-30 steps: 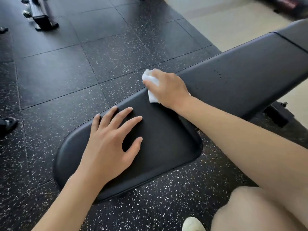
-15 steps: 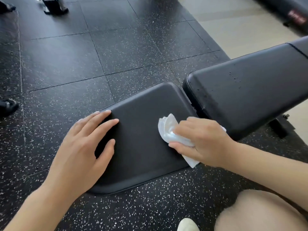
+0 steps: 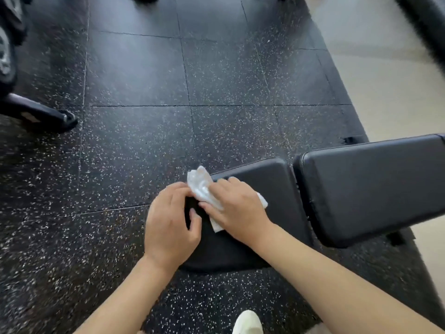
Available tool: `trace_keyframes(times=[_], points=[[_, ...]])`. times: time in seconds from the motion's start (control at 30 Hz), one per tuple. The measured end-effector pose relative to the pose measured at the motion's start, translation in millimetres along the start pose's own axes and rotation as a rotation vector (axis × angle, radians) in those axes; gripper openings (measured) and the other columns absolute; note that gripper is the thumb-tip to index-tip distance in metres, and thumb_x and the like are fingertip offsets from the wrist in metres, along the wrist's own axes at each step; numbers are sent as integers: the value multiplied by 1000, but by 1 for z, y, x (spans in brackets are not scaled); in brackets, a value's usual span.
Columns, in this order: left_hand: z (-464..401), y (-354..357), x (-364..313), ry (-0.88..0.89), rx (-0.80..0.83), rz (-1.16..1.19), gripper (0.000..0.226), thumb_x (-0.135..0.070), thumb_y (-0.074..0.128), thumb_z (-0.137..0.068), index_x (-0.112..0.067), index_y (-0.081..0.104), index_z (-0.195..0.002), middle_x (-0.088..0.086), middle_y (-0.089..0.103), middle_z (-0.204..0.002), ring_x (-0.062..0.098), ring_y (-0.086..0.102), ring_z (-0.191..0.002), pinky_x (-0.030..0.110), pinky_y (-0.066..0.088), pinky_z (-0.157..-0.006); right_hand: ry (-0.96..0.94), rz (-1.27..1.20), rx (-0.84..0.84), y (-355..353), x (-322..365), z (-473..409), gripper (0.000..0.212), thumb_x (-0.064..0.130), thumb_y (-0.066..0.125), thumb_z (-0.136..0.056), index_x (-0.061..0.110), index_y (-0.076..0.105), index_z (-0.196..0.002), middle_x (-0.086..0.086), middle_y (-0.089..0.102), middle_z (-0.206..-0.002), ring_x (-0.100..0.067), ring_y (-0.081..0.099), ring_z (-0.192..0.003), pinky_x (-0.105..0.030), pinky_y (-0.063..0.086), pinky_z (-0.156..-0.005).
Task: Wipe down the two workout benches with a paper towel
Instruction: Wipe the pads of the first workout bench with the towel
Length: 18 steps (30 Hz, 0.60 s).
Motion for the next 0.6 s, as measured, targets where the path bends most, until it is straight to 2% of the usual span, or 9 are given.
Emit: trace_keyframes(times=[0.07, 0.17, 0.23, 0.33, 0.43, 0.6], points=[[-4, -5, -9, -38, 106, -75, 45, -24, 56, -91, -10, 57, -134, 6, 57, -140, 28, 55, -130, 43, 44, -112, 22, 70, 109, -23, -22, 23, 32, 47, 61, -99, 16, 56, -96, -2, 53, -81, -27, 51, -72, -45, 48, -61], [-7, -7, -17, -76, 256, -209, 58, -33, 49, -96, -7, 52, -147, 10, 52, -150, 30, 48, -141, 51, 43, -113, 336, 104, 190, -56, -80, 44, 37, 48, 63, -97, 11, 66, -100, -4, 58, -85, -34, 59, -80, -49, 51, -69], [-10, -4, -20, -155, 313, -254, 64, -38, 45, -96, -9, 47, -153, 9, 48, -155, 29, 45, -144, 51, 44, -112, 526, 113, 221, -70, -115, 38, 34, 45, 68, -95, 13, 65, -105, -5, 59, -91, -36, 59, -91, -48, 48, -77], [-14, 4, -24, -362, 313, -263, 67, -45, 40, -98, -14, 42, -157, 5, 48, -157, 26, 45, -144, 47, 42, -115, 627, 28, 216, -65, -136, 10, 32, 42, 67, -99, 13, 63, -111, -2, 57, -97, -33, 55, -99, -43, 40, -78], [-15, 12, -25, -448, 250, -277, 62, -46, 41, -98, -18, 46, -153, 3, 55, -150, 26, 52, -136, 47, 46, -108, 522, 36, 210, -38, -118, -24, 33, 43, 61, -102, 11, 65, -106, -6, 56, -99, -33, 54, -96, -45, 41, -79], [-11, 13, -21, -555, 111, -228, 47, -39, 48, -97, -19, 53, -139, -3, 62, -132, 23, 57, -118, 44, 49, -93, 190, -53, 212, 11, -24, -73, 37, 46, 68, -96, 12, 64, -79, -6, 57, -82, -30, 54, -77, -40, 41, -61]])
Point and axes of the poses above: each hand's wrist, its own z-axis away from the middle knuckle, its own y-axis out of the palm, x = y × z, the point moved 2 cm from there along -z, towards the middle knuckle
